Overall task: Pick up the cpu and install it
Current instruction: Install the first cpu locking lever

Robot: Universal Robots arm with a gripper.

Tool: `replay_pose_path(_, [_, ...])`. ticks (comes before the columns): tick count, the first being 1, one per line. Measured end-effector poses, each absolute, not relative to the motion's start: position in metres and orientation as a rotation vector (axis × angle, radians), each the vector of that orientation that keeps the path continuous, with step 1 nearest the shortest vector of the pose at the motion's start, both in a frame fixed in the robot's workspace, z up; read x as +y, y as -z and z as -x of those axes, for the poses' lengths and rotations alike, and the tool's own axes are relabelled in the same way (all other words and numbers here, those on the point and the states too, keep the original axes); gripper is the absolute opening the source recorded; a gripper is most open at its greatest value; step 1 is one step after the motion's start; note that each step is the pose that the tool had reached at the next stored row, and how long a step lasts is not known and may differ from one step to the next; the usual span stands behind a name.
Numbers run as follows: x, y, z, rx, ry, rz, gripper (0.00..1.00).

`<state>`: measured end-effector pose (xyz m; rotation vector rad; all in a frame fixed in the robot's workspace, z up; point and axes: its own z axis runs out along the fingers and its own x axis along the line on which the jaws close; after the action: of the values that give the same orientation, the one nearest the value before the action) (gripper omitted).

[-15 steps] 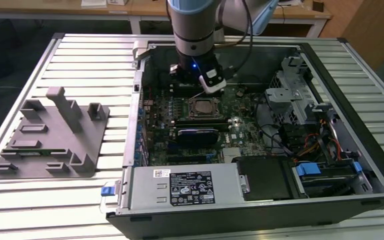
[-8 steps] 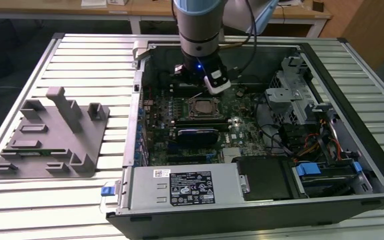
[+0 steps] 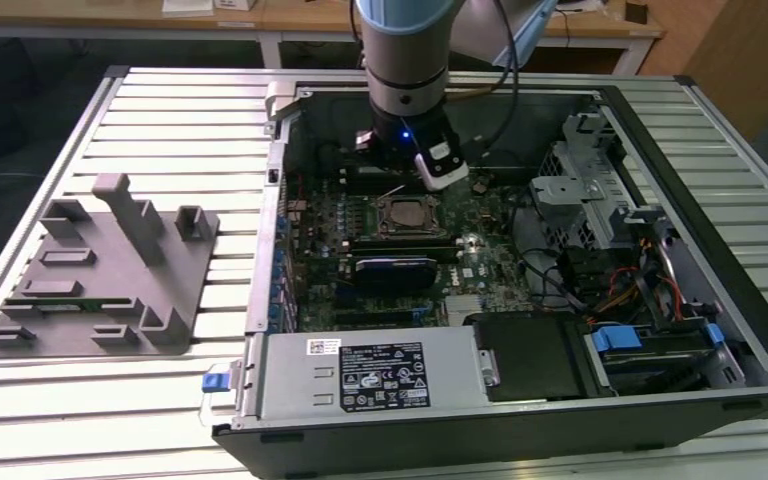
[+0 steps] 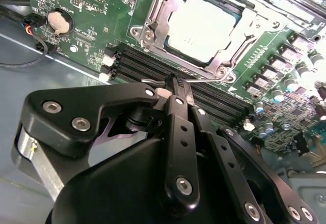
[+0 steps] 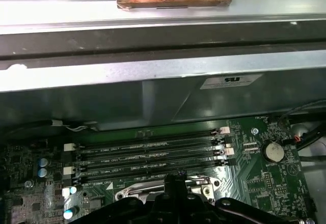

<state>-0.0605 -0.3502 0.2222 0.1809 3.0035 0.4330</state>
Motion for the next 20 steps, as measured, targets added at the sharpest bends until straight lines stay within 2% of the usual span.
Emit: replay_pose_path(20, [-0.3501,-0.2144,0.0603,2.983,-0.443,-0.214,0.11])
